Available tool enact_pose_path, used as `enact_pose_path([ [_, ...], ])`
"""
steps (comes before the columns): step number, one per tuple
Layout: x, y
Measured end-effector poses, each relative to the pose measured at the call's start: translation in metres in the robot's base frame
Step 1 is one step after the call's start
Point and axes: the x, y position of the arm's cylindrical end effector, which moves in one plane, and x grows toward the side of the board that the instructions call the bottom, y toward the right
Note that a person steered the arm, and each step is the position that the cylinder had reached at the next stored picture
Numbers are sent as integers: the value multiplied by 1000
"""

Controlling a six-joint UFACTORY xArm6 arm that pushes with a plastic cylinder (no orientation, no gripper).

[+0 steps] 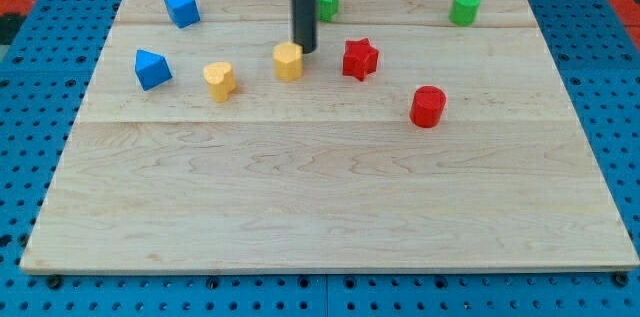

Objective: Place the blue triangle towards the bottom left of the yellow heart

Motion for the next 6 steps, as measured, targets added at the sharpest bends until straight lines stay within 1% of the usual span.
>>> enact_pose_path([
  [2, 0, -129],
  [3, 0, -174],
  [4, 7, -199],
  [5, 16, -211],
  [6, 42, -169],
])
